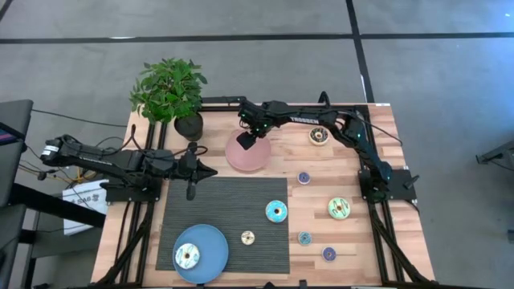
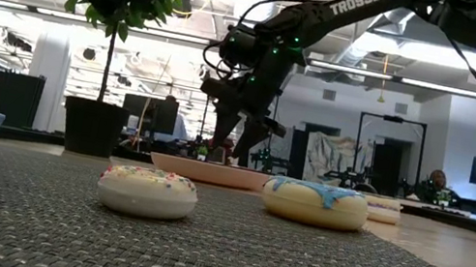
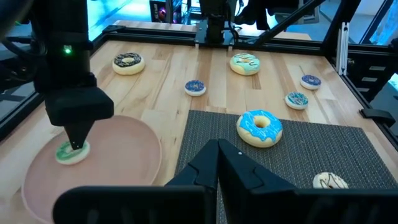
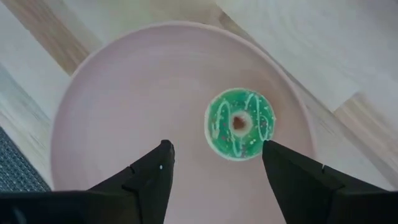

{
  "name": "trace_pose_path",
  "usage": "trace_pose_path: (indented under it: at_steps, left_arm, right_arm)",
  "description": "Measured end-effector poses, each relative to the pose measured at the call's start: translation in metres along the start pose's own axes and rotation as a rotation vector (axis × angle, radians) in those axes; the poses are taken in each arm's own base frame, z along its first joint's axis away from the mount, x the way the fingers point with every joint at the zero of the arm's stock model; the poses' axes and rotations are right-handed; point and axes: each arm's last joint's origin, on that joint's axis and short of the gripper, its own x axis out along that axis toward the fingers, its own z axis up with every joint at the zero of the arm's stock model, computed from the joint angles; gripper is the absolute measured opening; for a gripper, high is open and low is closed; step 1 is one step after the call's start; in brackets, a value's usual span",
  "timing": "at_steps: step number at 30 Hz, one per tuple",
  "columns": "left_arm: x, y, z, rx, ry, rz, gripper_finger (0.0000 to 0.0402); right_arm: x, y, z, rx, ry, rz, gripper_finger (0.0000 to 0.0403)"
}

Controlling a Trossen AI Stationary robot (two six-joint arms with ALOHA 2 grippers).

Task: Pick & Place donuts
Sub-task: Put the big blue donut on the blue plate

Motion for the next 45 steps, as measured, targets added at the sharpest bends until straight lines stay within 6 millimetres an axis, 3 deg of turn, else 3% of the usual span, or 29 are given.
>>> trace_pose_path:
  at_steps: [13,26,34,45]
  left_arm:
    - [0.000,0.000,0.000,-0.001,-0.001,0.001,0.0000]
    - [0.000,0.000,0.001,-0.010,-0.012,0.000,0.0000]
    - [0.000,0.000,0.001,-0.011,-0.013,-0.002,0.0000]
    - [0.000,0.000,0.001,-0.010,-0.013,-0.002,0.0000]
  right_arm:
    - [-0.007,0.001,0.001,-0.001,-0.016,0.002,0.0235]
    - [-0.096,0.009,-0.003,-0.134,-0.099,0.066,0.0235]
    - [-0.140,-0.005,-0.045,-0.134,-0.124,0.103,0.0234]
    - [-0.159,-0.032,-0.135,0.053,-0.200,0.110,0.0234]
